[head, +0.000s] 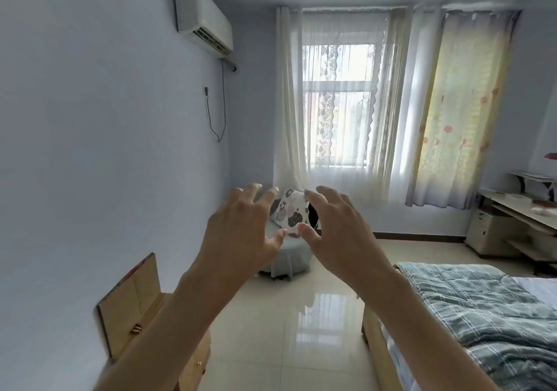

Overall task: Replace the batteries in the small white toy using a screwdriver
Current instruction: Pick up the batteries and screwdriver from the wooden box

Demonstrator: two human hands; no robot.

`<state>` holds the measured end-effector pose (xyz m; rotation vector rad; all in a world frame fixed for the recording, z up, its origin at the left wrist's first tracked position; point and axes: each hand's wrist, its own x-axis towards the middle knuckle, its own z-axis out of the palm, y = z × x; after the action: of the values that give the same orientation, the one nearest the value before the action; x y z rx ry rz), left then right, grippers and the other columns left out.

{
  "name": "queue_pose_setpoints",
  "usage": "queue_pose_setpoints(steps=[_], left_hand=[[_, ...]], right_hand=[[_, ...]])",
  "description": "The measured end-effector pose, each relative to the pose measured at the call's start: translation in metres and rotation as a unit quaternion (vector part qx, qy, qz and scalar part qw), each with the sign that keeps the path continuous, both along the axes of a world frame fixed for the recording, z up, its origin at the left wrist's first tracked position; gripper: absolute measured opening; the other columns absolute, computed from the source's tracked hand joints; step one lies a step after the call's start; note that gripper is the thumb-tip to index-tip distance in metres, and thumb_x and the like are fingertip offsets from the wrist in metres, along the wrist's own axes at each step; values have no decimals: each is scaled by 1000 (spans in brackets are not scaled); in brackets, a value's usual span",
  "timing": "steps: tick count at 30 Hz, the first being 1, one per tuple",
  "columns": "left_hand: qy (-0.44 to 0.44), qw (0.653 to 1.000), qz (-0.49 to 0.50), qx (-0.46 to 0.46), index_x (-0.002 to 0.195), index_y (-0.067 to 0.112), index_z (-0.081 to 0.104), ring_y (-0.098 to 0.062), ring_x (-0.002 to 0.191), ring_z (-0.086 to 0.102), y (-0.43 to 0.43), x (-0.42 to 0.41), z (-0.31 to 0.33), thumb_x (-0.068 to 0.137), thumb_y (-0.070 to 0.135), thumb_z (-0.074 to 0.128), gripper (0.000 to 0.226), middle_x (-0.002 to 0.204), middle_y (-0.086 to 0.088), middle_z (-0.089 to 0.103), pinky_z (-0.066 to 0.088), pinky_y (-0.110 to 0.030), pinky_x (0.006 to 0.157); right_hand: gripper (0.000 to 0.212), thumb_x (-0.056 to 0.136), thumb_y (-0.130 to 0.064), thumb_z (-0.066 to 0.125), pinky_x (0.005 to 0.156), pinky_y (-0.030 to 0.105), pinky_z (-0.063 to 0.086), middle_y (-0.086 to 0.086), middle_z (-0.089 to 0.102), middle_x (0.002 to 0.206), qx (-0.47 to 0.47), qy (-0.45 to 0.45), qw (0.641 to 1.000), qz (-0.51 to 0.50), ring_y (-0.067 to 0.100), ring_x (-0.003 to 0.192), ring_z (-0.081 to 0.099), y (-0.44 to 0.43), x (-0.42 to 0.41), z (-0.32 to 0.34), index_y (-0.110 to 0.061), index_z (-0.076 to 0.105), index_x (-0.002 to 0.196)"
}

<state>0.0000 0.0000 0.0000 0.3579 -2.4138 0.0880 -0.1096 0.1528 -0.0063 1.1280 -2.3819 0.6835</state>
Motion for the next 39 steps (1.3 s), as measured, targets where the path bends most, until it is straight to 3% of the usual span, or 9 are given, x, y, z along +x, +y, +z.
queue_pose_setpoints(steps=[8, 17, 23, 32, 36, 39], left_hand=[[-34, 996, 77, 32, 161, 33, 34, -16, 140, 44, -64, -38, -30, 96, 57, 64, 77, 155, 7, 44, 50, -31, 102], [-80, 972, 218, 39, 162, 31, 29, -21, 146, 40, -159, -103, -62, 100, 51, 61, 73, 163, 2, 39, 50, -37, 109], [-91, 948, 296, 77, 165, 29, 26, -23, 150, 37, -222, -131, -87, 104, 51, 55, 71, 166, -1, 36, 50, -39, 108], [-94, 922, 362, 102, 166, 27, 24, -26, 150, 36, -335, -159, -136, 106, 45, 52, 69, 168, -5, 33, 51, -40, 107], [-101, 909, 390, 106, 165, 27, 25, -25, 147, 40, -398, -172, -160, 104, 44, 62, 74, 166, -5, 37, 55, -36, 102], [-111, 903, 400, 110, 165, 28, 24, -23, 150, 37, -438, -180, -174, 104, 48, 58, 73, 167, -3, 34, 55, -35, 101]], right_hand=[[65, 103, -39, 65, 119, 44, 43, 4, 42, 164, 25, -43, 997, 57, 27, 151, 41, -82, -75, -25, -18, 43, 160], [62, 106, -35, 63, 116, 43, 42, 6, 44, 161, 51, -69, 980, 181, 28, 149, 40, -212, -162, -44, -15, 40, 160], [52, 103, -32, 64, 105, 46, 50, 7, 54, 141, 89, -81, 965, 232, 32, 134, 50, -287, -219, -69, -10, 50, 148], [59, 105, -34, 64, 105, 42, 48, 7, 51, 153, 116, -79, 939, 314, 30, 139, 50, -436, -264, -115, -13, 43, 156], [55, 105, -34, 64, 104, 41, 48, 7, 54, 149, 135, -79, 928, 338, 29, 136, 52, -509, -275, -134, -12, 46, 152], [50, 106, -33, 63, 103, 41, 50, 7, 54, 147, 147, -82, 920, 355, 28, 133, 53, -556, -281, -149, -11, 48, 148]])
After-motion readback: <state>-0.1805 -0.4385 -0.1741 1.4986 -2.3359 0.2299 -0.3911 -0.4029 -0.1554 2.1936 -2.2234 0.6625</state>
